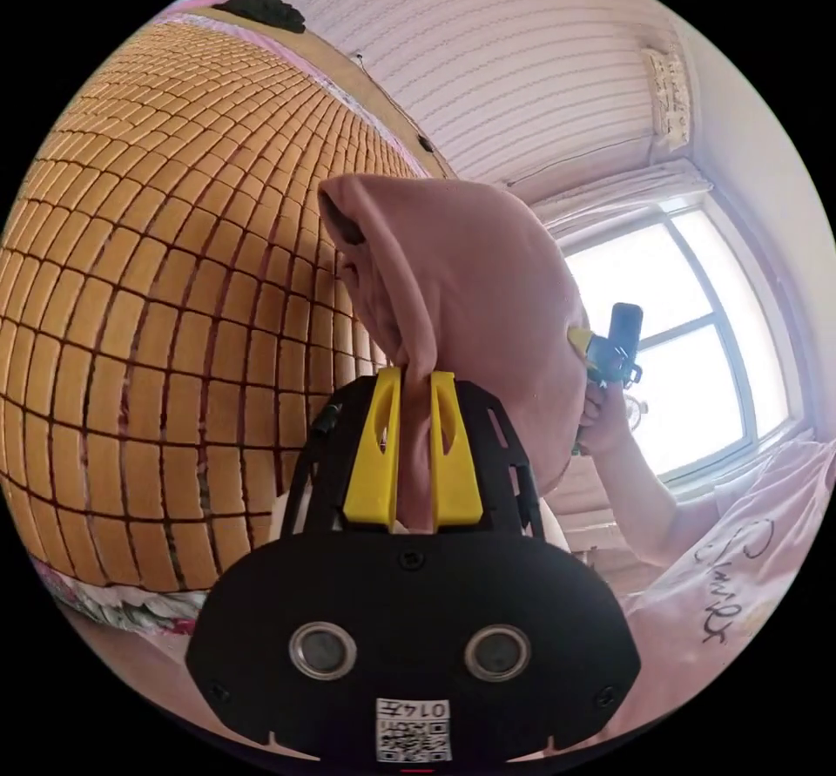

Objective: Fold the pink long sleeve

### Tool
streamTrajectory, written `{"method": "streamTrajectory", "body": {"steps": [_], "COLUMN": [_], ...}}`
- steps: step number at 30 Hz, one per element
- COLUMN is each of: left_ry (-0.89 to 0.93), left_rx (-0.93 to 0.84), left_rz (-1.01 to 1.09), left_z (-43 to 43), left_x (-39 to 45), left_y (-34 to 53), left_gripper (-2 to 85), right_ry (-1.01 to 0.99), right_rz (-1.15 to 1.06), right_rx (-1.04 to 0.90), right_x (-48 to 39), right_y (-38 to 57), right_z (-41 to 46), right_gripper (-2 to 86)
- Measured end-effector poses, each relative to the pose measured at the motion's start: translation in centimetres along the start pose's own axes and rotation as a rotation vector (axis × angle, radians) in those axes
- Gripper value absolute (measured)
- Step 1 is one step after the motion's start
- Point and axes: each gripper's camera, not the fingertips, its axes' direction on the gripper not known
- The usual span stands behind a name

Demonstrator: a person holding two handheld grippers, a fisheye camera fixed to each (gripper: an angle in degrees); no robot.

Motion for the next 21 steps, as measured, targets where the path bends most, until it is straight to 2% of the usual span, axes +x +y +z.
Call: {"method": "streamTrajectory", "body": {"steps": [2,6,10,13,15,17,19,21], "left_ry": [0.033,-0.017,-0.194,-0.337,-0.418,-0.541,-0.593,-0.685], "left_rx": [0.163,0.459,0.812,0.987,1.006,1.016,0.985,0.919], "left_rz": [-0.021,-0.045,-0.079,-0.096,-0.096,-0.153,-0.274,-0.422], "left_z": [-3.7,-11.5,-21.9,-28.8,-32.3,-35.4,-36.6,-36.5], "left_x": [-0.2,-0.7,-1.3,-1.6,-2.4,-5.6,-10.7,-16.2], "left_y": [1.4,4.2,8.5,10.1,9.2,6.6,4.2,2.4], "left_gripper": [5.2,5.2,5.3,5.5,5.9,6.5,7.0,7.5], "right_ry": [-0.001,-0.079,-0.257,-0.408,-0.461,-0.397,-0.158,0.043], "right_rz": [-0.136,-0.463,-0.721,-0.743,-0.705,-0.638,-0.523,-0.474], "right_rx": [-0.063,-0.241,-0.372,-0.419,-0.449,-0.48,-0.527,-0.582], "right_x": [-4.1,-14.4,-25.0,-30.0,-31.6,-32.7,-33.2,-33.2], "right_y": [-4.0,-14.2,-24.2,-32.4,-37.6,-42.6,-47.4,-48.0], "right_z": [1.9,9.9,21.5,30.5,36.4,43.1,52.8,59.6], "right_gripper": [5.9,5.9,6.0,6.2,6.8,8.2,11.1,12.8]}}
